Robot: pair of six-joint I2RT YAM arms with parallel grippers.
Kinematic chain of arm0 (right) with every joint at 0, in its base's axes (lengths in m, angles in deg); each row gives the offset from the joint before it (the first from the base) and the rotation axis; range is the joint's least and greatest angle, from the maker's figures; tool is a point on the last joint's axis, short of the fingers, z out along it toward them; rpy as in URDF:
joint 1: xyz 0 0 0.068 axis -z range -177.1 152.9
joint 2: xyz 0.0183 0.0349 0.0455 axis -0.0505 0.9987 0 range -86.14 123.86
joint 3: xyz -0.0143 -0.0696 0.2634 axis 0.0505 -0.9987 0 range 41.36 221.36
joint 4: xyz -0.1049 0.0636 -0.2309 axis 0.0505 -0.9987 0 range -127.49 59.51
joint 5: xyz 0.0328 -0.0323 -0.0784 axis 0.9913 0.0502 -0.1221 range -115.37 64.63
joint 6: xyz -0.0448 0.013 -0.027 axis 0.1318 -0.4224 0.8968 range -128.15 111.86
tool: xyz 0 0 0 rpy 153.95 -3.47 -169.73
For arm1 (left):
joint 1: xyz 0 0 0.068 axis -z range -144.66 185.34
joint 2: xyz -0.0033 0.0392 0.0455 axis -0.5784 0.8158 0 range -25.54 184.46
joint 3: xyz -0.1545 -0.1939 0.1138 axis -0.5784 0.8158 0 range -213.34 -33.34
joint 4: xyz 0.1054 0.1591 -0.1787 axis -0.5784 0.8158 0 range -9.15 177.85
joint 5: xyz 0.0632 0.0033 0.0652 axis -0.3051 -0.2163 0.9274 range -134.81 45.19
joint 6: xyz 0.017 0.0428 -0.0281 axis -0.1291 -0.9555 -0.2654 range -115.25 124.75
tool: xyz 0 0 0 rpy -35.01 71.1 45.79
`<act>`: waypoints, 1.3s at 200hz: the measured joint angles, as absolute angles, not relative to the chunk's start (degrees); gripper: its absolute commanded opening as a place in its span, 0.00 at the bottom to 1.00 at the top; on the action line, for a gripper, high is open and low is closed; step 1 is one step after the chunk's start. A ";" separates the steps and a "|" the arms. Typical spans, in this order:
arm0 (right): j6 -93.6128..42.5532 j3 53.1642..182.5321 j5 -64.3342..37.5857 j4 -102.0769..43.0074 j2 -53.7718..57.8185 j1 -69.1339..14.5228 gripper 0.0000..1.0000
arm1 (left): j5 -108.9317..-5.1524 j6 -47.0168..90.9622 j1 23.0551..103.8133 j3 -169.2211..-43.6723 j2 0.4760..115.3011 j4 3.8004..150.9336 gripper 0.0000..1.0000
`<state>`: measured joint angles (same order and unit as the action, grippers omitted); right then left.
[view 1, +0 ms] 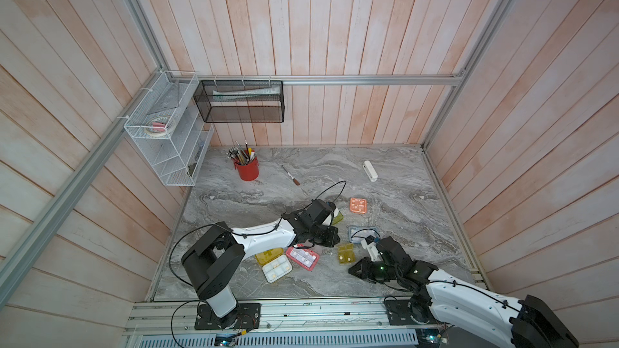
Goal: Close pillboxes
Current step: Close the lid on the pillbox.
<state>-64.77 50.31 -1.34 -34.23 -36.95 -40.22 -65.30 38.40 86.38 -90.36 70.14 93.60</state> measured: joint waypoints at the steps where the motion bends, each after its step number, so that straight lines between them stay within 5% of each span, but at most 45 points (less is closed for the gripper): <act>1: -64.79 50.31 -1.34 -34.23 -36.95 -40.19 0.23 | -65.30 38.38 86.38 -90.36 70.12 93.62 0.13; 260: -65.18 50.35 -2.46 -33.84 -36.76 -40.50 0.23 | -66.29 37.92 89.22 -91.91 71.56 94.37 0.04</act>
<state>-65.18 50.35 -2.46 -33.84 -36.76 -40.50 -66.29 37.92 89.22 -91.91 71.56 94.37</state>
